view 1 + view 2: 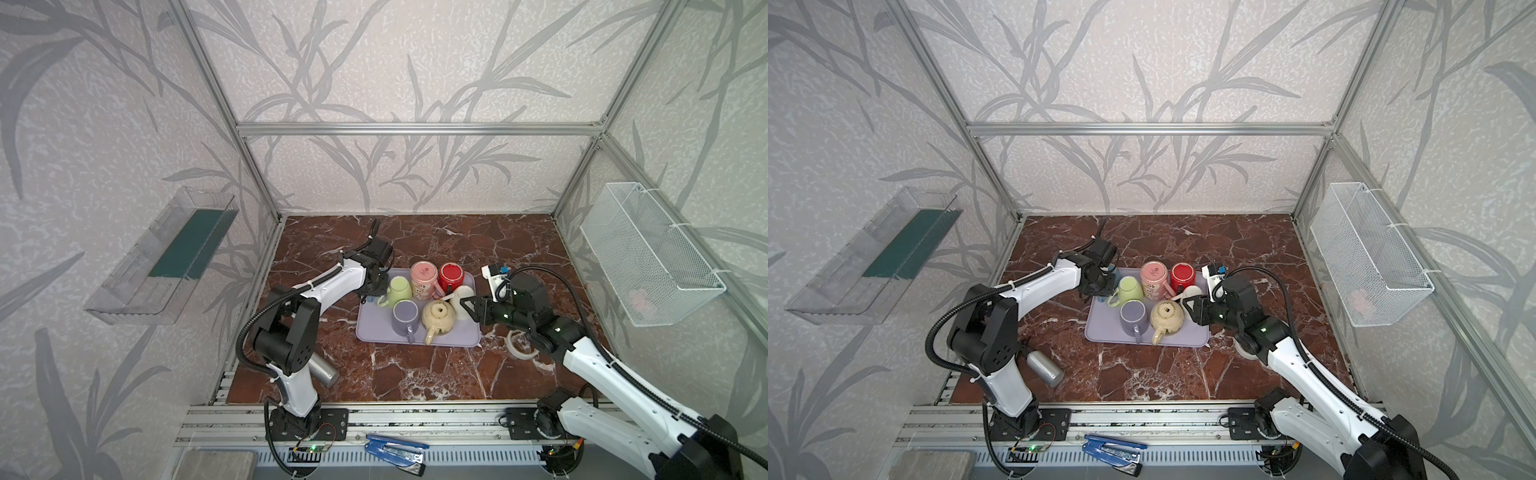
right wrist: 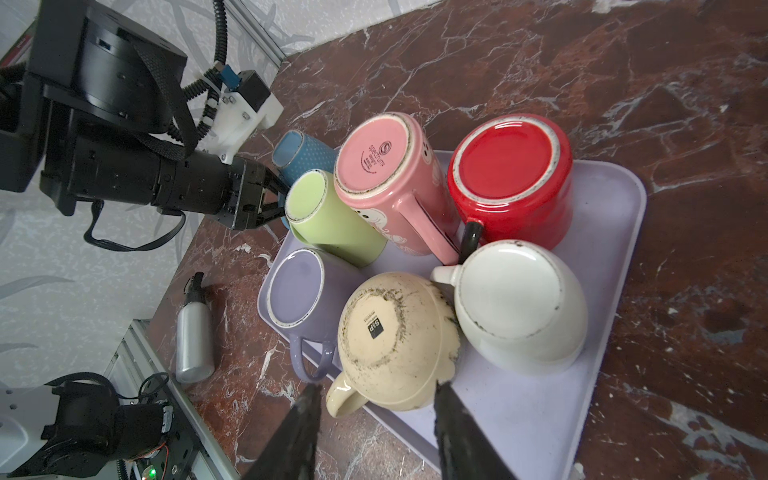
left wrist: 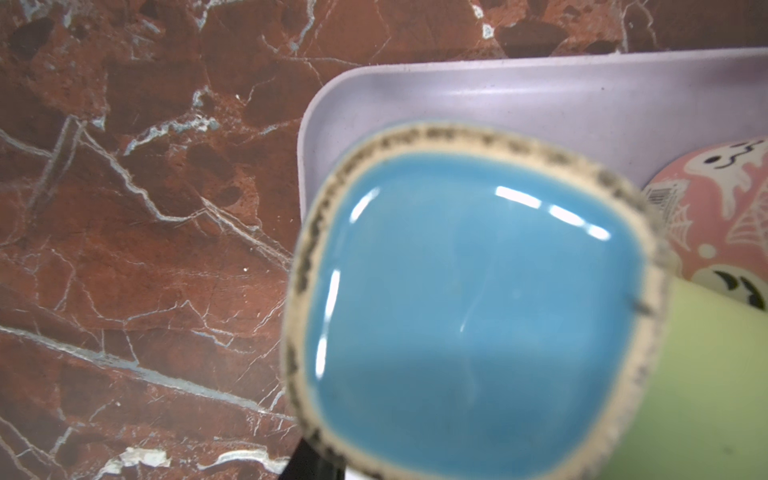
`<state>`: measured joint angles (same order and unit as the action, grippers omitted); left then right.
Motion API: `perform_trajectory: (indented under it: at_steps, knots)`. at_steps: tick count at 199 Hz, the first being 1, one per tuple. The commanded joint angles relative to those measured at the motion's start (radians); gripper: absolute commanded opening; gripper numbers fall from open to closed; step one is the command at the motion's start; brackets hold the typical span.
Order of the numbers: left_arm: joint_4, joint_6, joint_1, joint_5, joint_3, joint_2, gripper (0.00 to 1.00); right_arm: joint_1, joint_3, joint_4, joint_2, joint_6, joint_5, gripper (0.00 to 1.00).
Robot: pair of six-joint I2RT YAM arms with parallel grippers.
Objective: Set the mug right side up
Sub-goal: 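Close the left gripper on the upside-down blue mug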
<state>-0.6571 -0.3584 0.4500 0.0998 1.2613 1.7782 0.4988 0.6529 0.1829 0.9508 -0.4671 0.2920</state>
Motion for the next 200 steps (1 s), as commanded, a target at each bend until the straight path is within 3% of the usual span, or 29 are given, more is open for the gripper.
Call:
perform_trajectory:
  at_steps: [1, 46, 154, 200]
  knots:
    - [0.003, -0.002, 0.002, -0.005, -0.002, 0.013, 0.24, 0.008, -0.011, -0.025, 0.005, -0.001, 0.004, 0.45]
    - [0.003, -0.002, 0.003, -0.009, -0.002, 0.020, 0.20, 0.009, -0.008, -0.026, 0.005, 0.001, 0.003, 0.46]
    - [-0.039, 0.012, 0.003, 0.001, 0.005, -0.010, 0.00, 0.010, -0.012, -0.030, -0.004, 0.002, 0.010, 0.45]
    - [-0.060, 0.021, 0.004, -0.006, 0.003, -0.056, 0.00, 0.009, -0.016, -0.042, -0.004, 0.005, 0.025, 0.46]
